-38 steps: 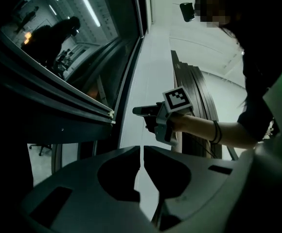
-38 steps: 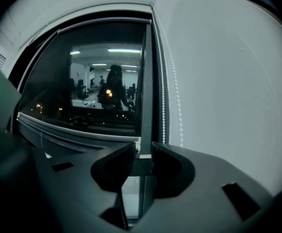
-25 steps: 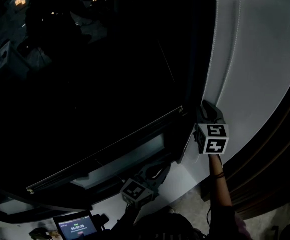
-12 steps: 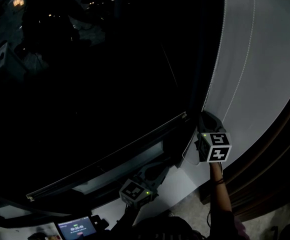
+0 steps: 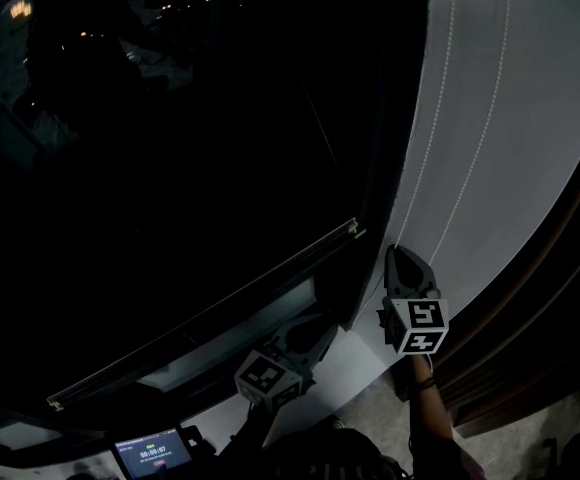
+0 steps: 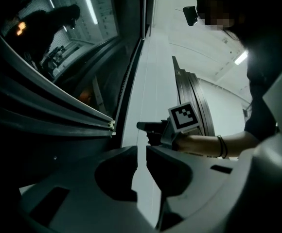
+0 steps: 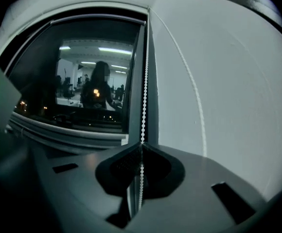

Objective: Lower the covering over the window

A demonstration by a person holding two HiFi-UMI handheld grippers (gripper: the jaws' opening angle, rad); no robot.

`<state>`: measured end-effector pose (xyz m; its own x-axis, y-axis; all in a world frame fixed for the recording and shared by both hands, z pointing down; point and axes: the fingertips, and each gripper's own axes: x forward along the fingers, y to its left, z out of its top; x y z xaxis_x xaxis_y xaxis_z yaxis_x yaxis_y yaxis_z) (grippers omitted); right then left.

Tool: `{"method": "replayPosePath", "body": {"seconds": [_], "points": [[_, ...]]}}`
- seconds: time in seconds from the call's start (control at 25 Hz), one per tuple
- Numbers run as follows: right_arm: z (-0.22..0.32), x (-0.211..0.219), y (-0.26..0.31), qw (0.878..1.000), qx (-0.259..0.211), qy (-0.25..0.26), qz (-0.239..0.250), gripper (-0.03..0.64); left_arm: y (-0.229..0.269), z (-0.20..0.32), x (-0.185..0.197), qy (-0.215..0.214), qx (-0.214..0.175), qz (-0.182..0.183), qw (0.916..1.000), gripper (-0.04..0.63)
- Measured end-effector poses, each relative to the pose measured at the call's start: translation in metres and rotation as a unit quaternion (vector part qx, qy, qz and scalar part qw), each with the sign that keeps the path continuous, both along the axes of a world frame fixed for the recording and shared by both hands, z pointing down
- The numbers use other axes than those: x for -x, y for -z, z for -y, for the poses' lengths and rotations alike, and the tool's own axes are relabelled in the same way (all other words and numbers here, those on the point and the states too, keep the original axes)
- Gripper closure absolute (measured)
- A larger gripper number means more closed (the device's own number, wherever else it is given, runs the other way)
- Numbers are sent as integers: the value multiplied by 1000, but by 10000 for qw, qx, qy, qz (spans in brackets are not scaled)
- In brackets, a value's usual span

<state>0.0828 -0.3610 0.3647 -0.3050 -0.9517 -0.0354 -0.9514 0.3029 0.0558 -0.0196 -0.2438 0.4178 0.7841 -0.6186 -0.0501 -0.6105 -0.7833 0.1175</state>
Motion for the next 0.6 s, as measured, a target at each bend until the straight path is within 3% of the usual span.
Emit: {"method": "replayPosePath", "body": {"seconds": [0.24, 0.36, 0.6], "points": [[-32, 7, -116, 9918, 1257, 113, -207, 606, 25, 4, -27, -308, -189, -46, 9993, 541], [-47, 8, -169, 9839, 1773, 214, -14, 606, 34, 18, -47, -506, -276, -6, 9983, 532], [-70, 20, -207, 9750, 2176, 424, 120, 606, 56, 34, -89, -1001, -515, 161, 9935, 503]]}}
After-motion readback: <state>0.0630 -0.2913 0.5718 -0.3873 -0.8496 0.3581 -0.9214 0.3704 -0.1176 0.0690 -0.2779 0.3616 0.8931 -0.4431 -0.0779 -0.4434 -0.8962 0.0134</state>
